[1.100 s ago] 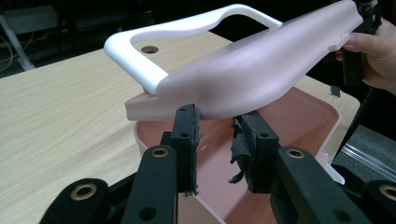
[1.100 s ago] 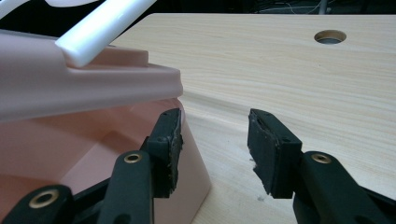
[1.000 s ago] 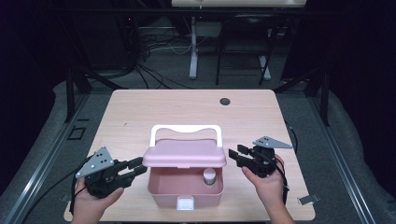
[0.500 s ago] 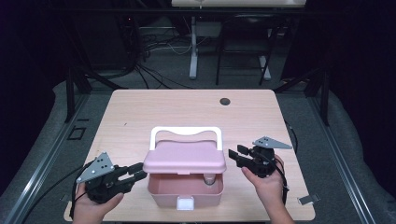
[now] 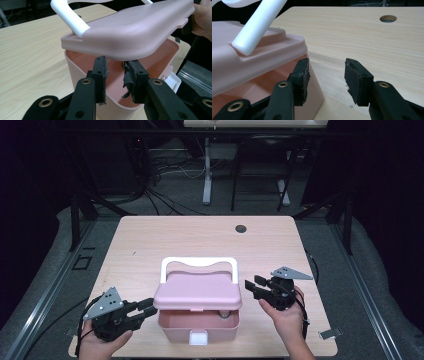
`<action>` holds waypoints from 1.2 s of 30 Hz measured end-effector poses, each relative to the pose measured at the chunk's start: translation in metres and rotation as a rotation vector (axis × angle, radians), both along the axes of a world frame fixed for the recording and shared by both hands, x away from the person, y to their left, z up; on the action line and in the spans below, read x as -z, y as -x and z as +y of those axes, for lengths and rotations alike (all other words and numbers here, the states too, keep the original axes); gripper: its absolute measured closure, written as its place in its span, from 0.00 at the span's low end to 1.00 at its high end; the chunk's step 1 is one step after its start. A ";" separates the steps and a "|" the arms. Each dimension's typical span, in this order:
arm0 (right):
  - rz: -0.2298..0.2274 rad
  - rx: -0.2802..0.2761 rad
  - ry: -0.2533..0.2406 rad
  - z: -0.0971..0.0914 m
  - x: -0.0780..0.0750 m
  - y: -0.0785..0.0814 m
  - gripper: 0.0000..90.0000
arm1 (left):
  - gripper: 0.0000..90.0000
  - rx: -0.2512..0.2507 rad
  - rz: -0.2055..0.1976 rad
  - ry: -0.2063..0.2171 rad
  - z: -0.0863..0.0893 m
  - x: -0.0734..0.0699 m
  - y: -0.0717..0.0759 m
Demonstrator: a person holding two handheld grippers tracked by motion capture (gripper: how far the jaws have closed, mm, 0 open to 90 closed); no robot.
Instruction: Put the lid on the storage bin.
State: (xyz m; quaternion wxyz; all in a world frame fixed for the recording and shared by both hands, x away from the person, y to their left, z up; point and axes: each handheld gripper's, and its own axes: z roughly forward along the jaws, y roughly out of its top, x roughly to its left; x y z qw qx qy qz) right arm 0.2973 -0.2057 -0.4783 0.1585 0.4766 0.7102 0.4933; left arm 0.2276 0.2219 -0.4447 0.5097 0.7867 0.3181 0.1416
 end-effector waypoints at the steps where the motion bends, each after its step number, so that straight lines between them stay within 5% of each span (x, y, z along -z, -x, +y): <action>1: -0.001 0.001 -0.002 0.000 0.000 0.000 0.61 | 0.79 0.002 0.002 -0.002 0.000 0.001 0.000; 36: 0.001 0.001 0.000 0.000 0.002 -0.001 0.61 | 0.80 0.013 0.038 -0.014 0.001 0.018 0.006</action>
